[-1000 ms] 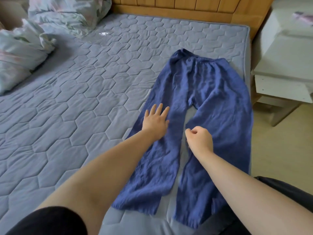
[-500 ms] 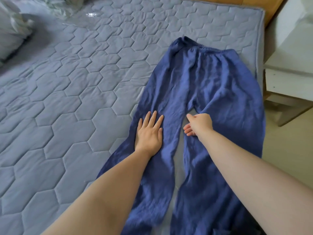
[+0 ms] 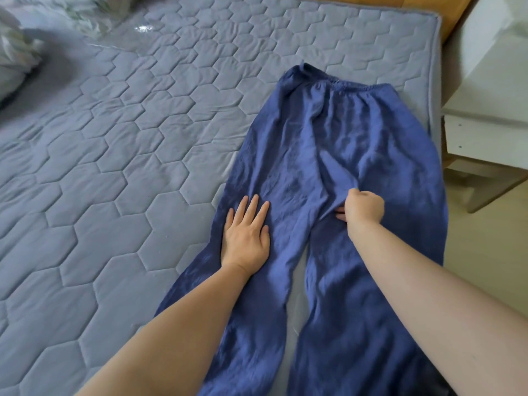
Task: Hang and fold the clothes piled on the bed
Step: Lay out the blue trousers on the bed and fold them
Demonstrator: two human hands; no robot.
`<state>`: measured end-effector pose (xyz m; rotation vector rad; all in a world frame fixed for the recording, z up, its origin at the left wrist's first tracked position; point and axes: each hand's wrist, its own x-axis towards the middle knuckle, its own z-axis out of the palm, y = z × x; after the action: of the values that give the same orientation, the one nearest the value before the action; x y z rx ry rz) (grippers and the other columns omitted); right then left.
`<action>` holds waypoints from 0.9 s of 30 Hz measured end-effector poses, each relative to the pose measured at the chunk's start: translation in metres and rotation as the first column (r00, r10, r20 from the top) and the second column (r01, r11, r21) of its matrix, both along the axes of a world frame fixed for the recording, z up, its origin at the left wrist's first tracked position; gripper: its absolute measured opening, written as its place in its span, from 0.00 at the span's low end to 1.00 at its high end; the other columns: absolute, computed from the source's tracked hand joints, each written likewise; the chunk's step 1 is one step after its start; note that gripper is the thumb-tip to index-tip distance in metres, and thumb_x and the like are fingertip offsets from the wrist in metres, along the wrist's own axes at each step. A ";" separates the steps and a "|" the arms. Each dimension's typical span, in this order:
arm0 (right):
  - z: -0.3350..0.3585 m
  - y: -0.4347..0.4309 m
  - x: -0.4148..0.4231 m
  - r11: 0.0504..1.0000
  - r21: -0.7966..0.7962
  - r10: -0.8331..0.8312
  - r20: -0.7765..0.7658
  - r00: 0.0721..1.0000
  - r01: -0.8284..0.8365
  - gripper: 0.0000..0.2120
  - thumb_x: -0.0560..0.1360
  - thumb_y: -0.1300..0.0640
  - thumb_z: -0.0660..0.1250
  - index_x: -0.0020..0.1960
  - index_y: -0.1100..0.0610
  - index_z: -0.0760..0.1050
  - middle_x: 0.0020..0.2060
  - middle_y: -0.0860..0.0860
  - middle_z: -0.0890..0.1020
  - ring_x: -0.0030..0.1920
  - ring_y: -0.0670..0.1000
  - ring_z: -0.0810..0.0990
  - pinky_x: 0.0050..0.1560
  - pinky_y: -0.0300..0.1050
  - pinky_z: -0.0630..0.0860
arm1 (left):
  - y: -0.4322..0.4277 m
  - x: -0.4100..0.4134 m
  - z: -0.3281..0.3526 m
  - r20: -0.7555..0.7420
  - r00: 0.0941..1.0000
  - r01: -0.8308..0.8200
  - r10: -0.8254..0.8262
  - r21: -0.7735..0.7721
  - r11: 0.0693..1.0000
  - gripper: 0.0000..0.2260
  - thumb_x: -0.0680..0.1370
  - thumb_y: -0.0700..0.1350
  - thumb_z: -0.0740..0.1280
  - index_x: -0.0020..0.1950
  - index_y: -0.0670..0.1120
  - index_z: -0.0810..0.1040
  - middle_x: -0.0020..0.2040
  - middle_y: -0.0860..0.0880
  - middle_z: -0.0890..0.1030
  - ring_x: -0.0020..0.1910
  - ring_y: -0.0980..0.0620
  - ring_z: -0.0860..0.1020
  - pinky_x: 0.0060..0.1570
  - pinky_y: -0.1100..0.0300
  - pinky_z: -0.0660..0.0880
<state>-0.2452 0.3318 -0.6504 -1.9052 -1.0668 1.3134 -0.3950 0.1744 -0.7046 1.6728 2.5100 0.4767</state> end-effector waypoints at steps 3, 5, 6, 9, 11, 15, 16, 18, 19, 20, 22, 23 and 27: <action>0.006 -0.002 0.000 0.990 -0.074 -0.138 -0.239 0.961 0.123 0.12 0.79 0.63 0.56 0.39 0.61 0.73 0.43 0.58 0.79 0.44 0.58 0.81 0.50 0.55 0.80 | 0.000 0.000 0.000 -0.001 1.000 0.007 -0.007 -0.010 1.000 0.27 0.77 0.52 0.46 0.75 0.50 0.64 0.76 0.49 0.61 0.77 0.47 0.54 0.74 0.48 0.48; 0.008 -0.003 0.006 0.983 -0.126 -0.166 -0.311 0.936 0.132 0.10 0.80 0.64 0.56 0.54 0.66 0.75 0.48 0.57 0.76 0.44 0.55 0.77 0.54 0.52 0.79 | 0.000 -0.001 0.000 0.003 1.000 0.010 -0.010 -0.001 1.000 0.26 0.77 0.51 0.47 0.74 0.49 0.66 0.76 0.48 0.63 0.76 0.46 0.56 0.74 0.47 0.51; 0.005 -0.005 0.010 0.988 -0.114 -0.132 -0.291 0.948 0.103 0.12 0.79 0.65 0.56 0.58 0.68 0.74 0.47 0.57 0.77 0.42 0.55 0.77 0.53 0.52 0.79 | 0.000 -0.001 0.001 -0.001 1.000 0.012 -0.012 0.000 1.000 0.26 0.77 0.51 0.48 0.74 0.49 0.67 0.75 0.47 0.63 0.76 0.46 0.57 0.74 0.46 0.52; -0.003 -0.022 0.020 0.998 0.028 0.054 -0.137 0.989 -0.050 0.11 0.77 0.65 0.58 0.54 0.69 0.76 0.45 0.63 0.81 0.37 0.57 0.83 0.36 0.47 0.81 | 0.002 -0.001 0.002 -0.019 1.000 0.015 -0.016 -0.025 1.000 0.26 0.76 0.51 0.48 0.73 0.48 0.68 0.75 0.46 0.65 0.75 0.44 0.59 0.73 0.44 0.54; -0.010 -0.039 0.027 0.983 0.070 0.176 -0.060 0.982 -0.172 0.10 0.78 0.62 0.60 0.57 0.66 0.74 0.44 0.61 0.81 0.34 0.53 0.82 0.28 0.40 0.78 | 0.001 0.001 0.003 -0.039 0.999 0.028 -0.030 -0.054 0.998 0.26 0.77 0.50 0.49 0.73 0.48 0.68 0.75 0.44 0.65 0.75 0.42 0.60 0.72 0.43 0.54; -0.015 -0.086 0.048 0.942 0.112 0.307 0.092 0.947 -0.316 0.08 0.78 0.60 0.61 0.56 0.59 0.73 0.41 0.54 0.81 0.36 0.50 0.81 0.36 0.40 0.77 | -0.003 0.008 0.016 -0.075 0.996 0.057 -0.051 0.075 0.996 0.21 0.76 0.43 0.57 0.69 0.44 0.73 0.71 0.40 0.69 0.72 0.39 0.65 0.68 0.37 0.61; -0.015 -0.097 0.055 0.930 0.134 0.326 0.126 0.937 -0.342 0.08 0.78 0.60 0.61 0.56 0.57 0.73 0.40 0.51 0.81 0.39 0.51 0.81 0.41 0.43 0.78 | -0.006 0.011 0.021 -0.053 0.996 0.077 -0.069 0.164 0.984 0.20 0.74 0.42 0.60 0.65 0.43 0.75 0.67 0.40 0.72 0.68 0.40 0.68 0.66 0.38 0.65; -0.008 -0.119 0.065 0.905 0.182 0.364 0.137 0.921 -0.384 0.06 0.78 0.61 0.61 0.53 0.55 0.74 0.40 0.48 0.80 0.42 0.52 0.81 0.45 0.46 0.78 | -0.022 0.022 0.042 0.004 0.988 0.149 -0.157 0.290 0.945 0.12 0.73 0.45 0.62 0.54 0.42 0.77 0.54 0.44 0.76 0.54 0.44 0.73 0.53 0.46 0.74; -0.004 -0.126 0.066 0.893 0.200 0.385 0.123 0.915 -0.403 0.06 0.77 0.61 0.61 0.50 0.54 0.75 0.39 0.48 0.80 0.40 0.51 0.81 0.42 0.45 0.78 | -0.034 0.029 0.053 0.043 0.977 0.192 -0.211 0.269 0.944 0.11 0.73 0.50 0.62 0.48 0.44 0.76 0.47 0.48 0.75 0.47 0.47 0.73 0.46 0.51 0.73; 0.002 -0.132 0.064 0.884 0.203 0.407 0.105 0.907 -0.420 0.06 0.77 0.62 0.61 0.47 0.55 0.76 0.38 0.50 0.81 0.37 0.50 0.81 0.39 0.44 0.77 | -0.050 0.037 0.064 0.090 0.965 0.228 -0.246 0.176 0.958 0.15 0.72 0.58 0.59 0.43 0.46 0.73 0.42 0.51 0.73 0.41 0.49 0.72 0.40 0.56 0.70; 0.010 -0.139 0.054 0.884 0.118 0.453 0.013 0.891 -0.452 0.08 0.77 0.64 0.59 0.42 0.58 0.76 0.35 0.55 0.82 0.31 0.52 0.81 0.34 0.45 0.78 | -0.081 0.047 0.079 0.092 0.953 0.299 -0.287 -0.169 0.939 0.24 0.67 0.70 0.51 0.39 0.50 0.68 0.39 0.54 0.71 0.38 0.52 0.71 0.37 0.58 0.67; 0.009 -0.141 0.047 0.889 0.026 0.458 -0.065 0.886 -0.457 0.09 0.77 0.65 0.58 0.41 0.60 0.75 0.35 0.59 0.82 0.31 0.53 0.81 0.35 0.47 0.79 | -0.098 0.049 0.078 0.048 0.935 0.351 -0.353 -0.293 0.890 0.26 0.64 0.72 0.49 0.39 0.50 0.68 0.39 0.54 0.73 0.38 0.52 0.73 0.37 0.58 0.68; -0.003 -0.150 0.032 0.870 -0.302 0.306 -0.288 0.907 -0.390 0.09 0.77 0.69 0.55 0.47 0.70 0.73 0.43 0.66 0.80 0.38 0.59 0.82 0.36 0.50 0.78 | -0.159 0.049 0.069 -0.051 0.788 0.571 -0.614 -0.312 0.759 0.24 0.65 0.72 0.58 0.32 0.50 0.69 0.32 0.54 0.73 0.28 0.52 0.74 0.25 0.64 0.64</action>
<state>-0.2135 0.1818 -0.6531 -1.7901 -1.1510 2.0024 -0.3460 0.0159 -0.6357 2.2897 1.8245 -0.0754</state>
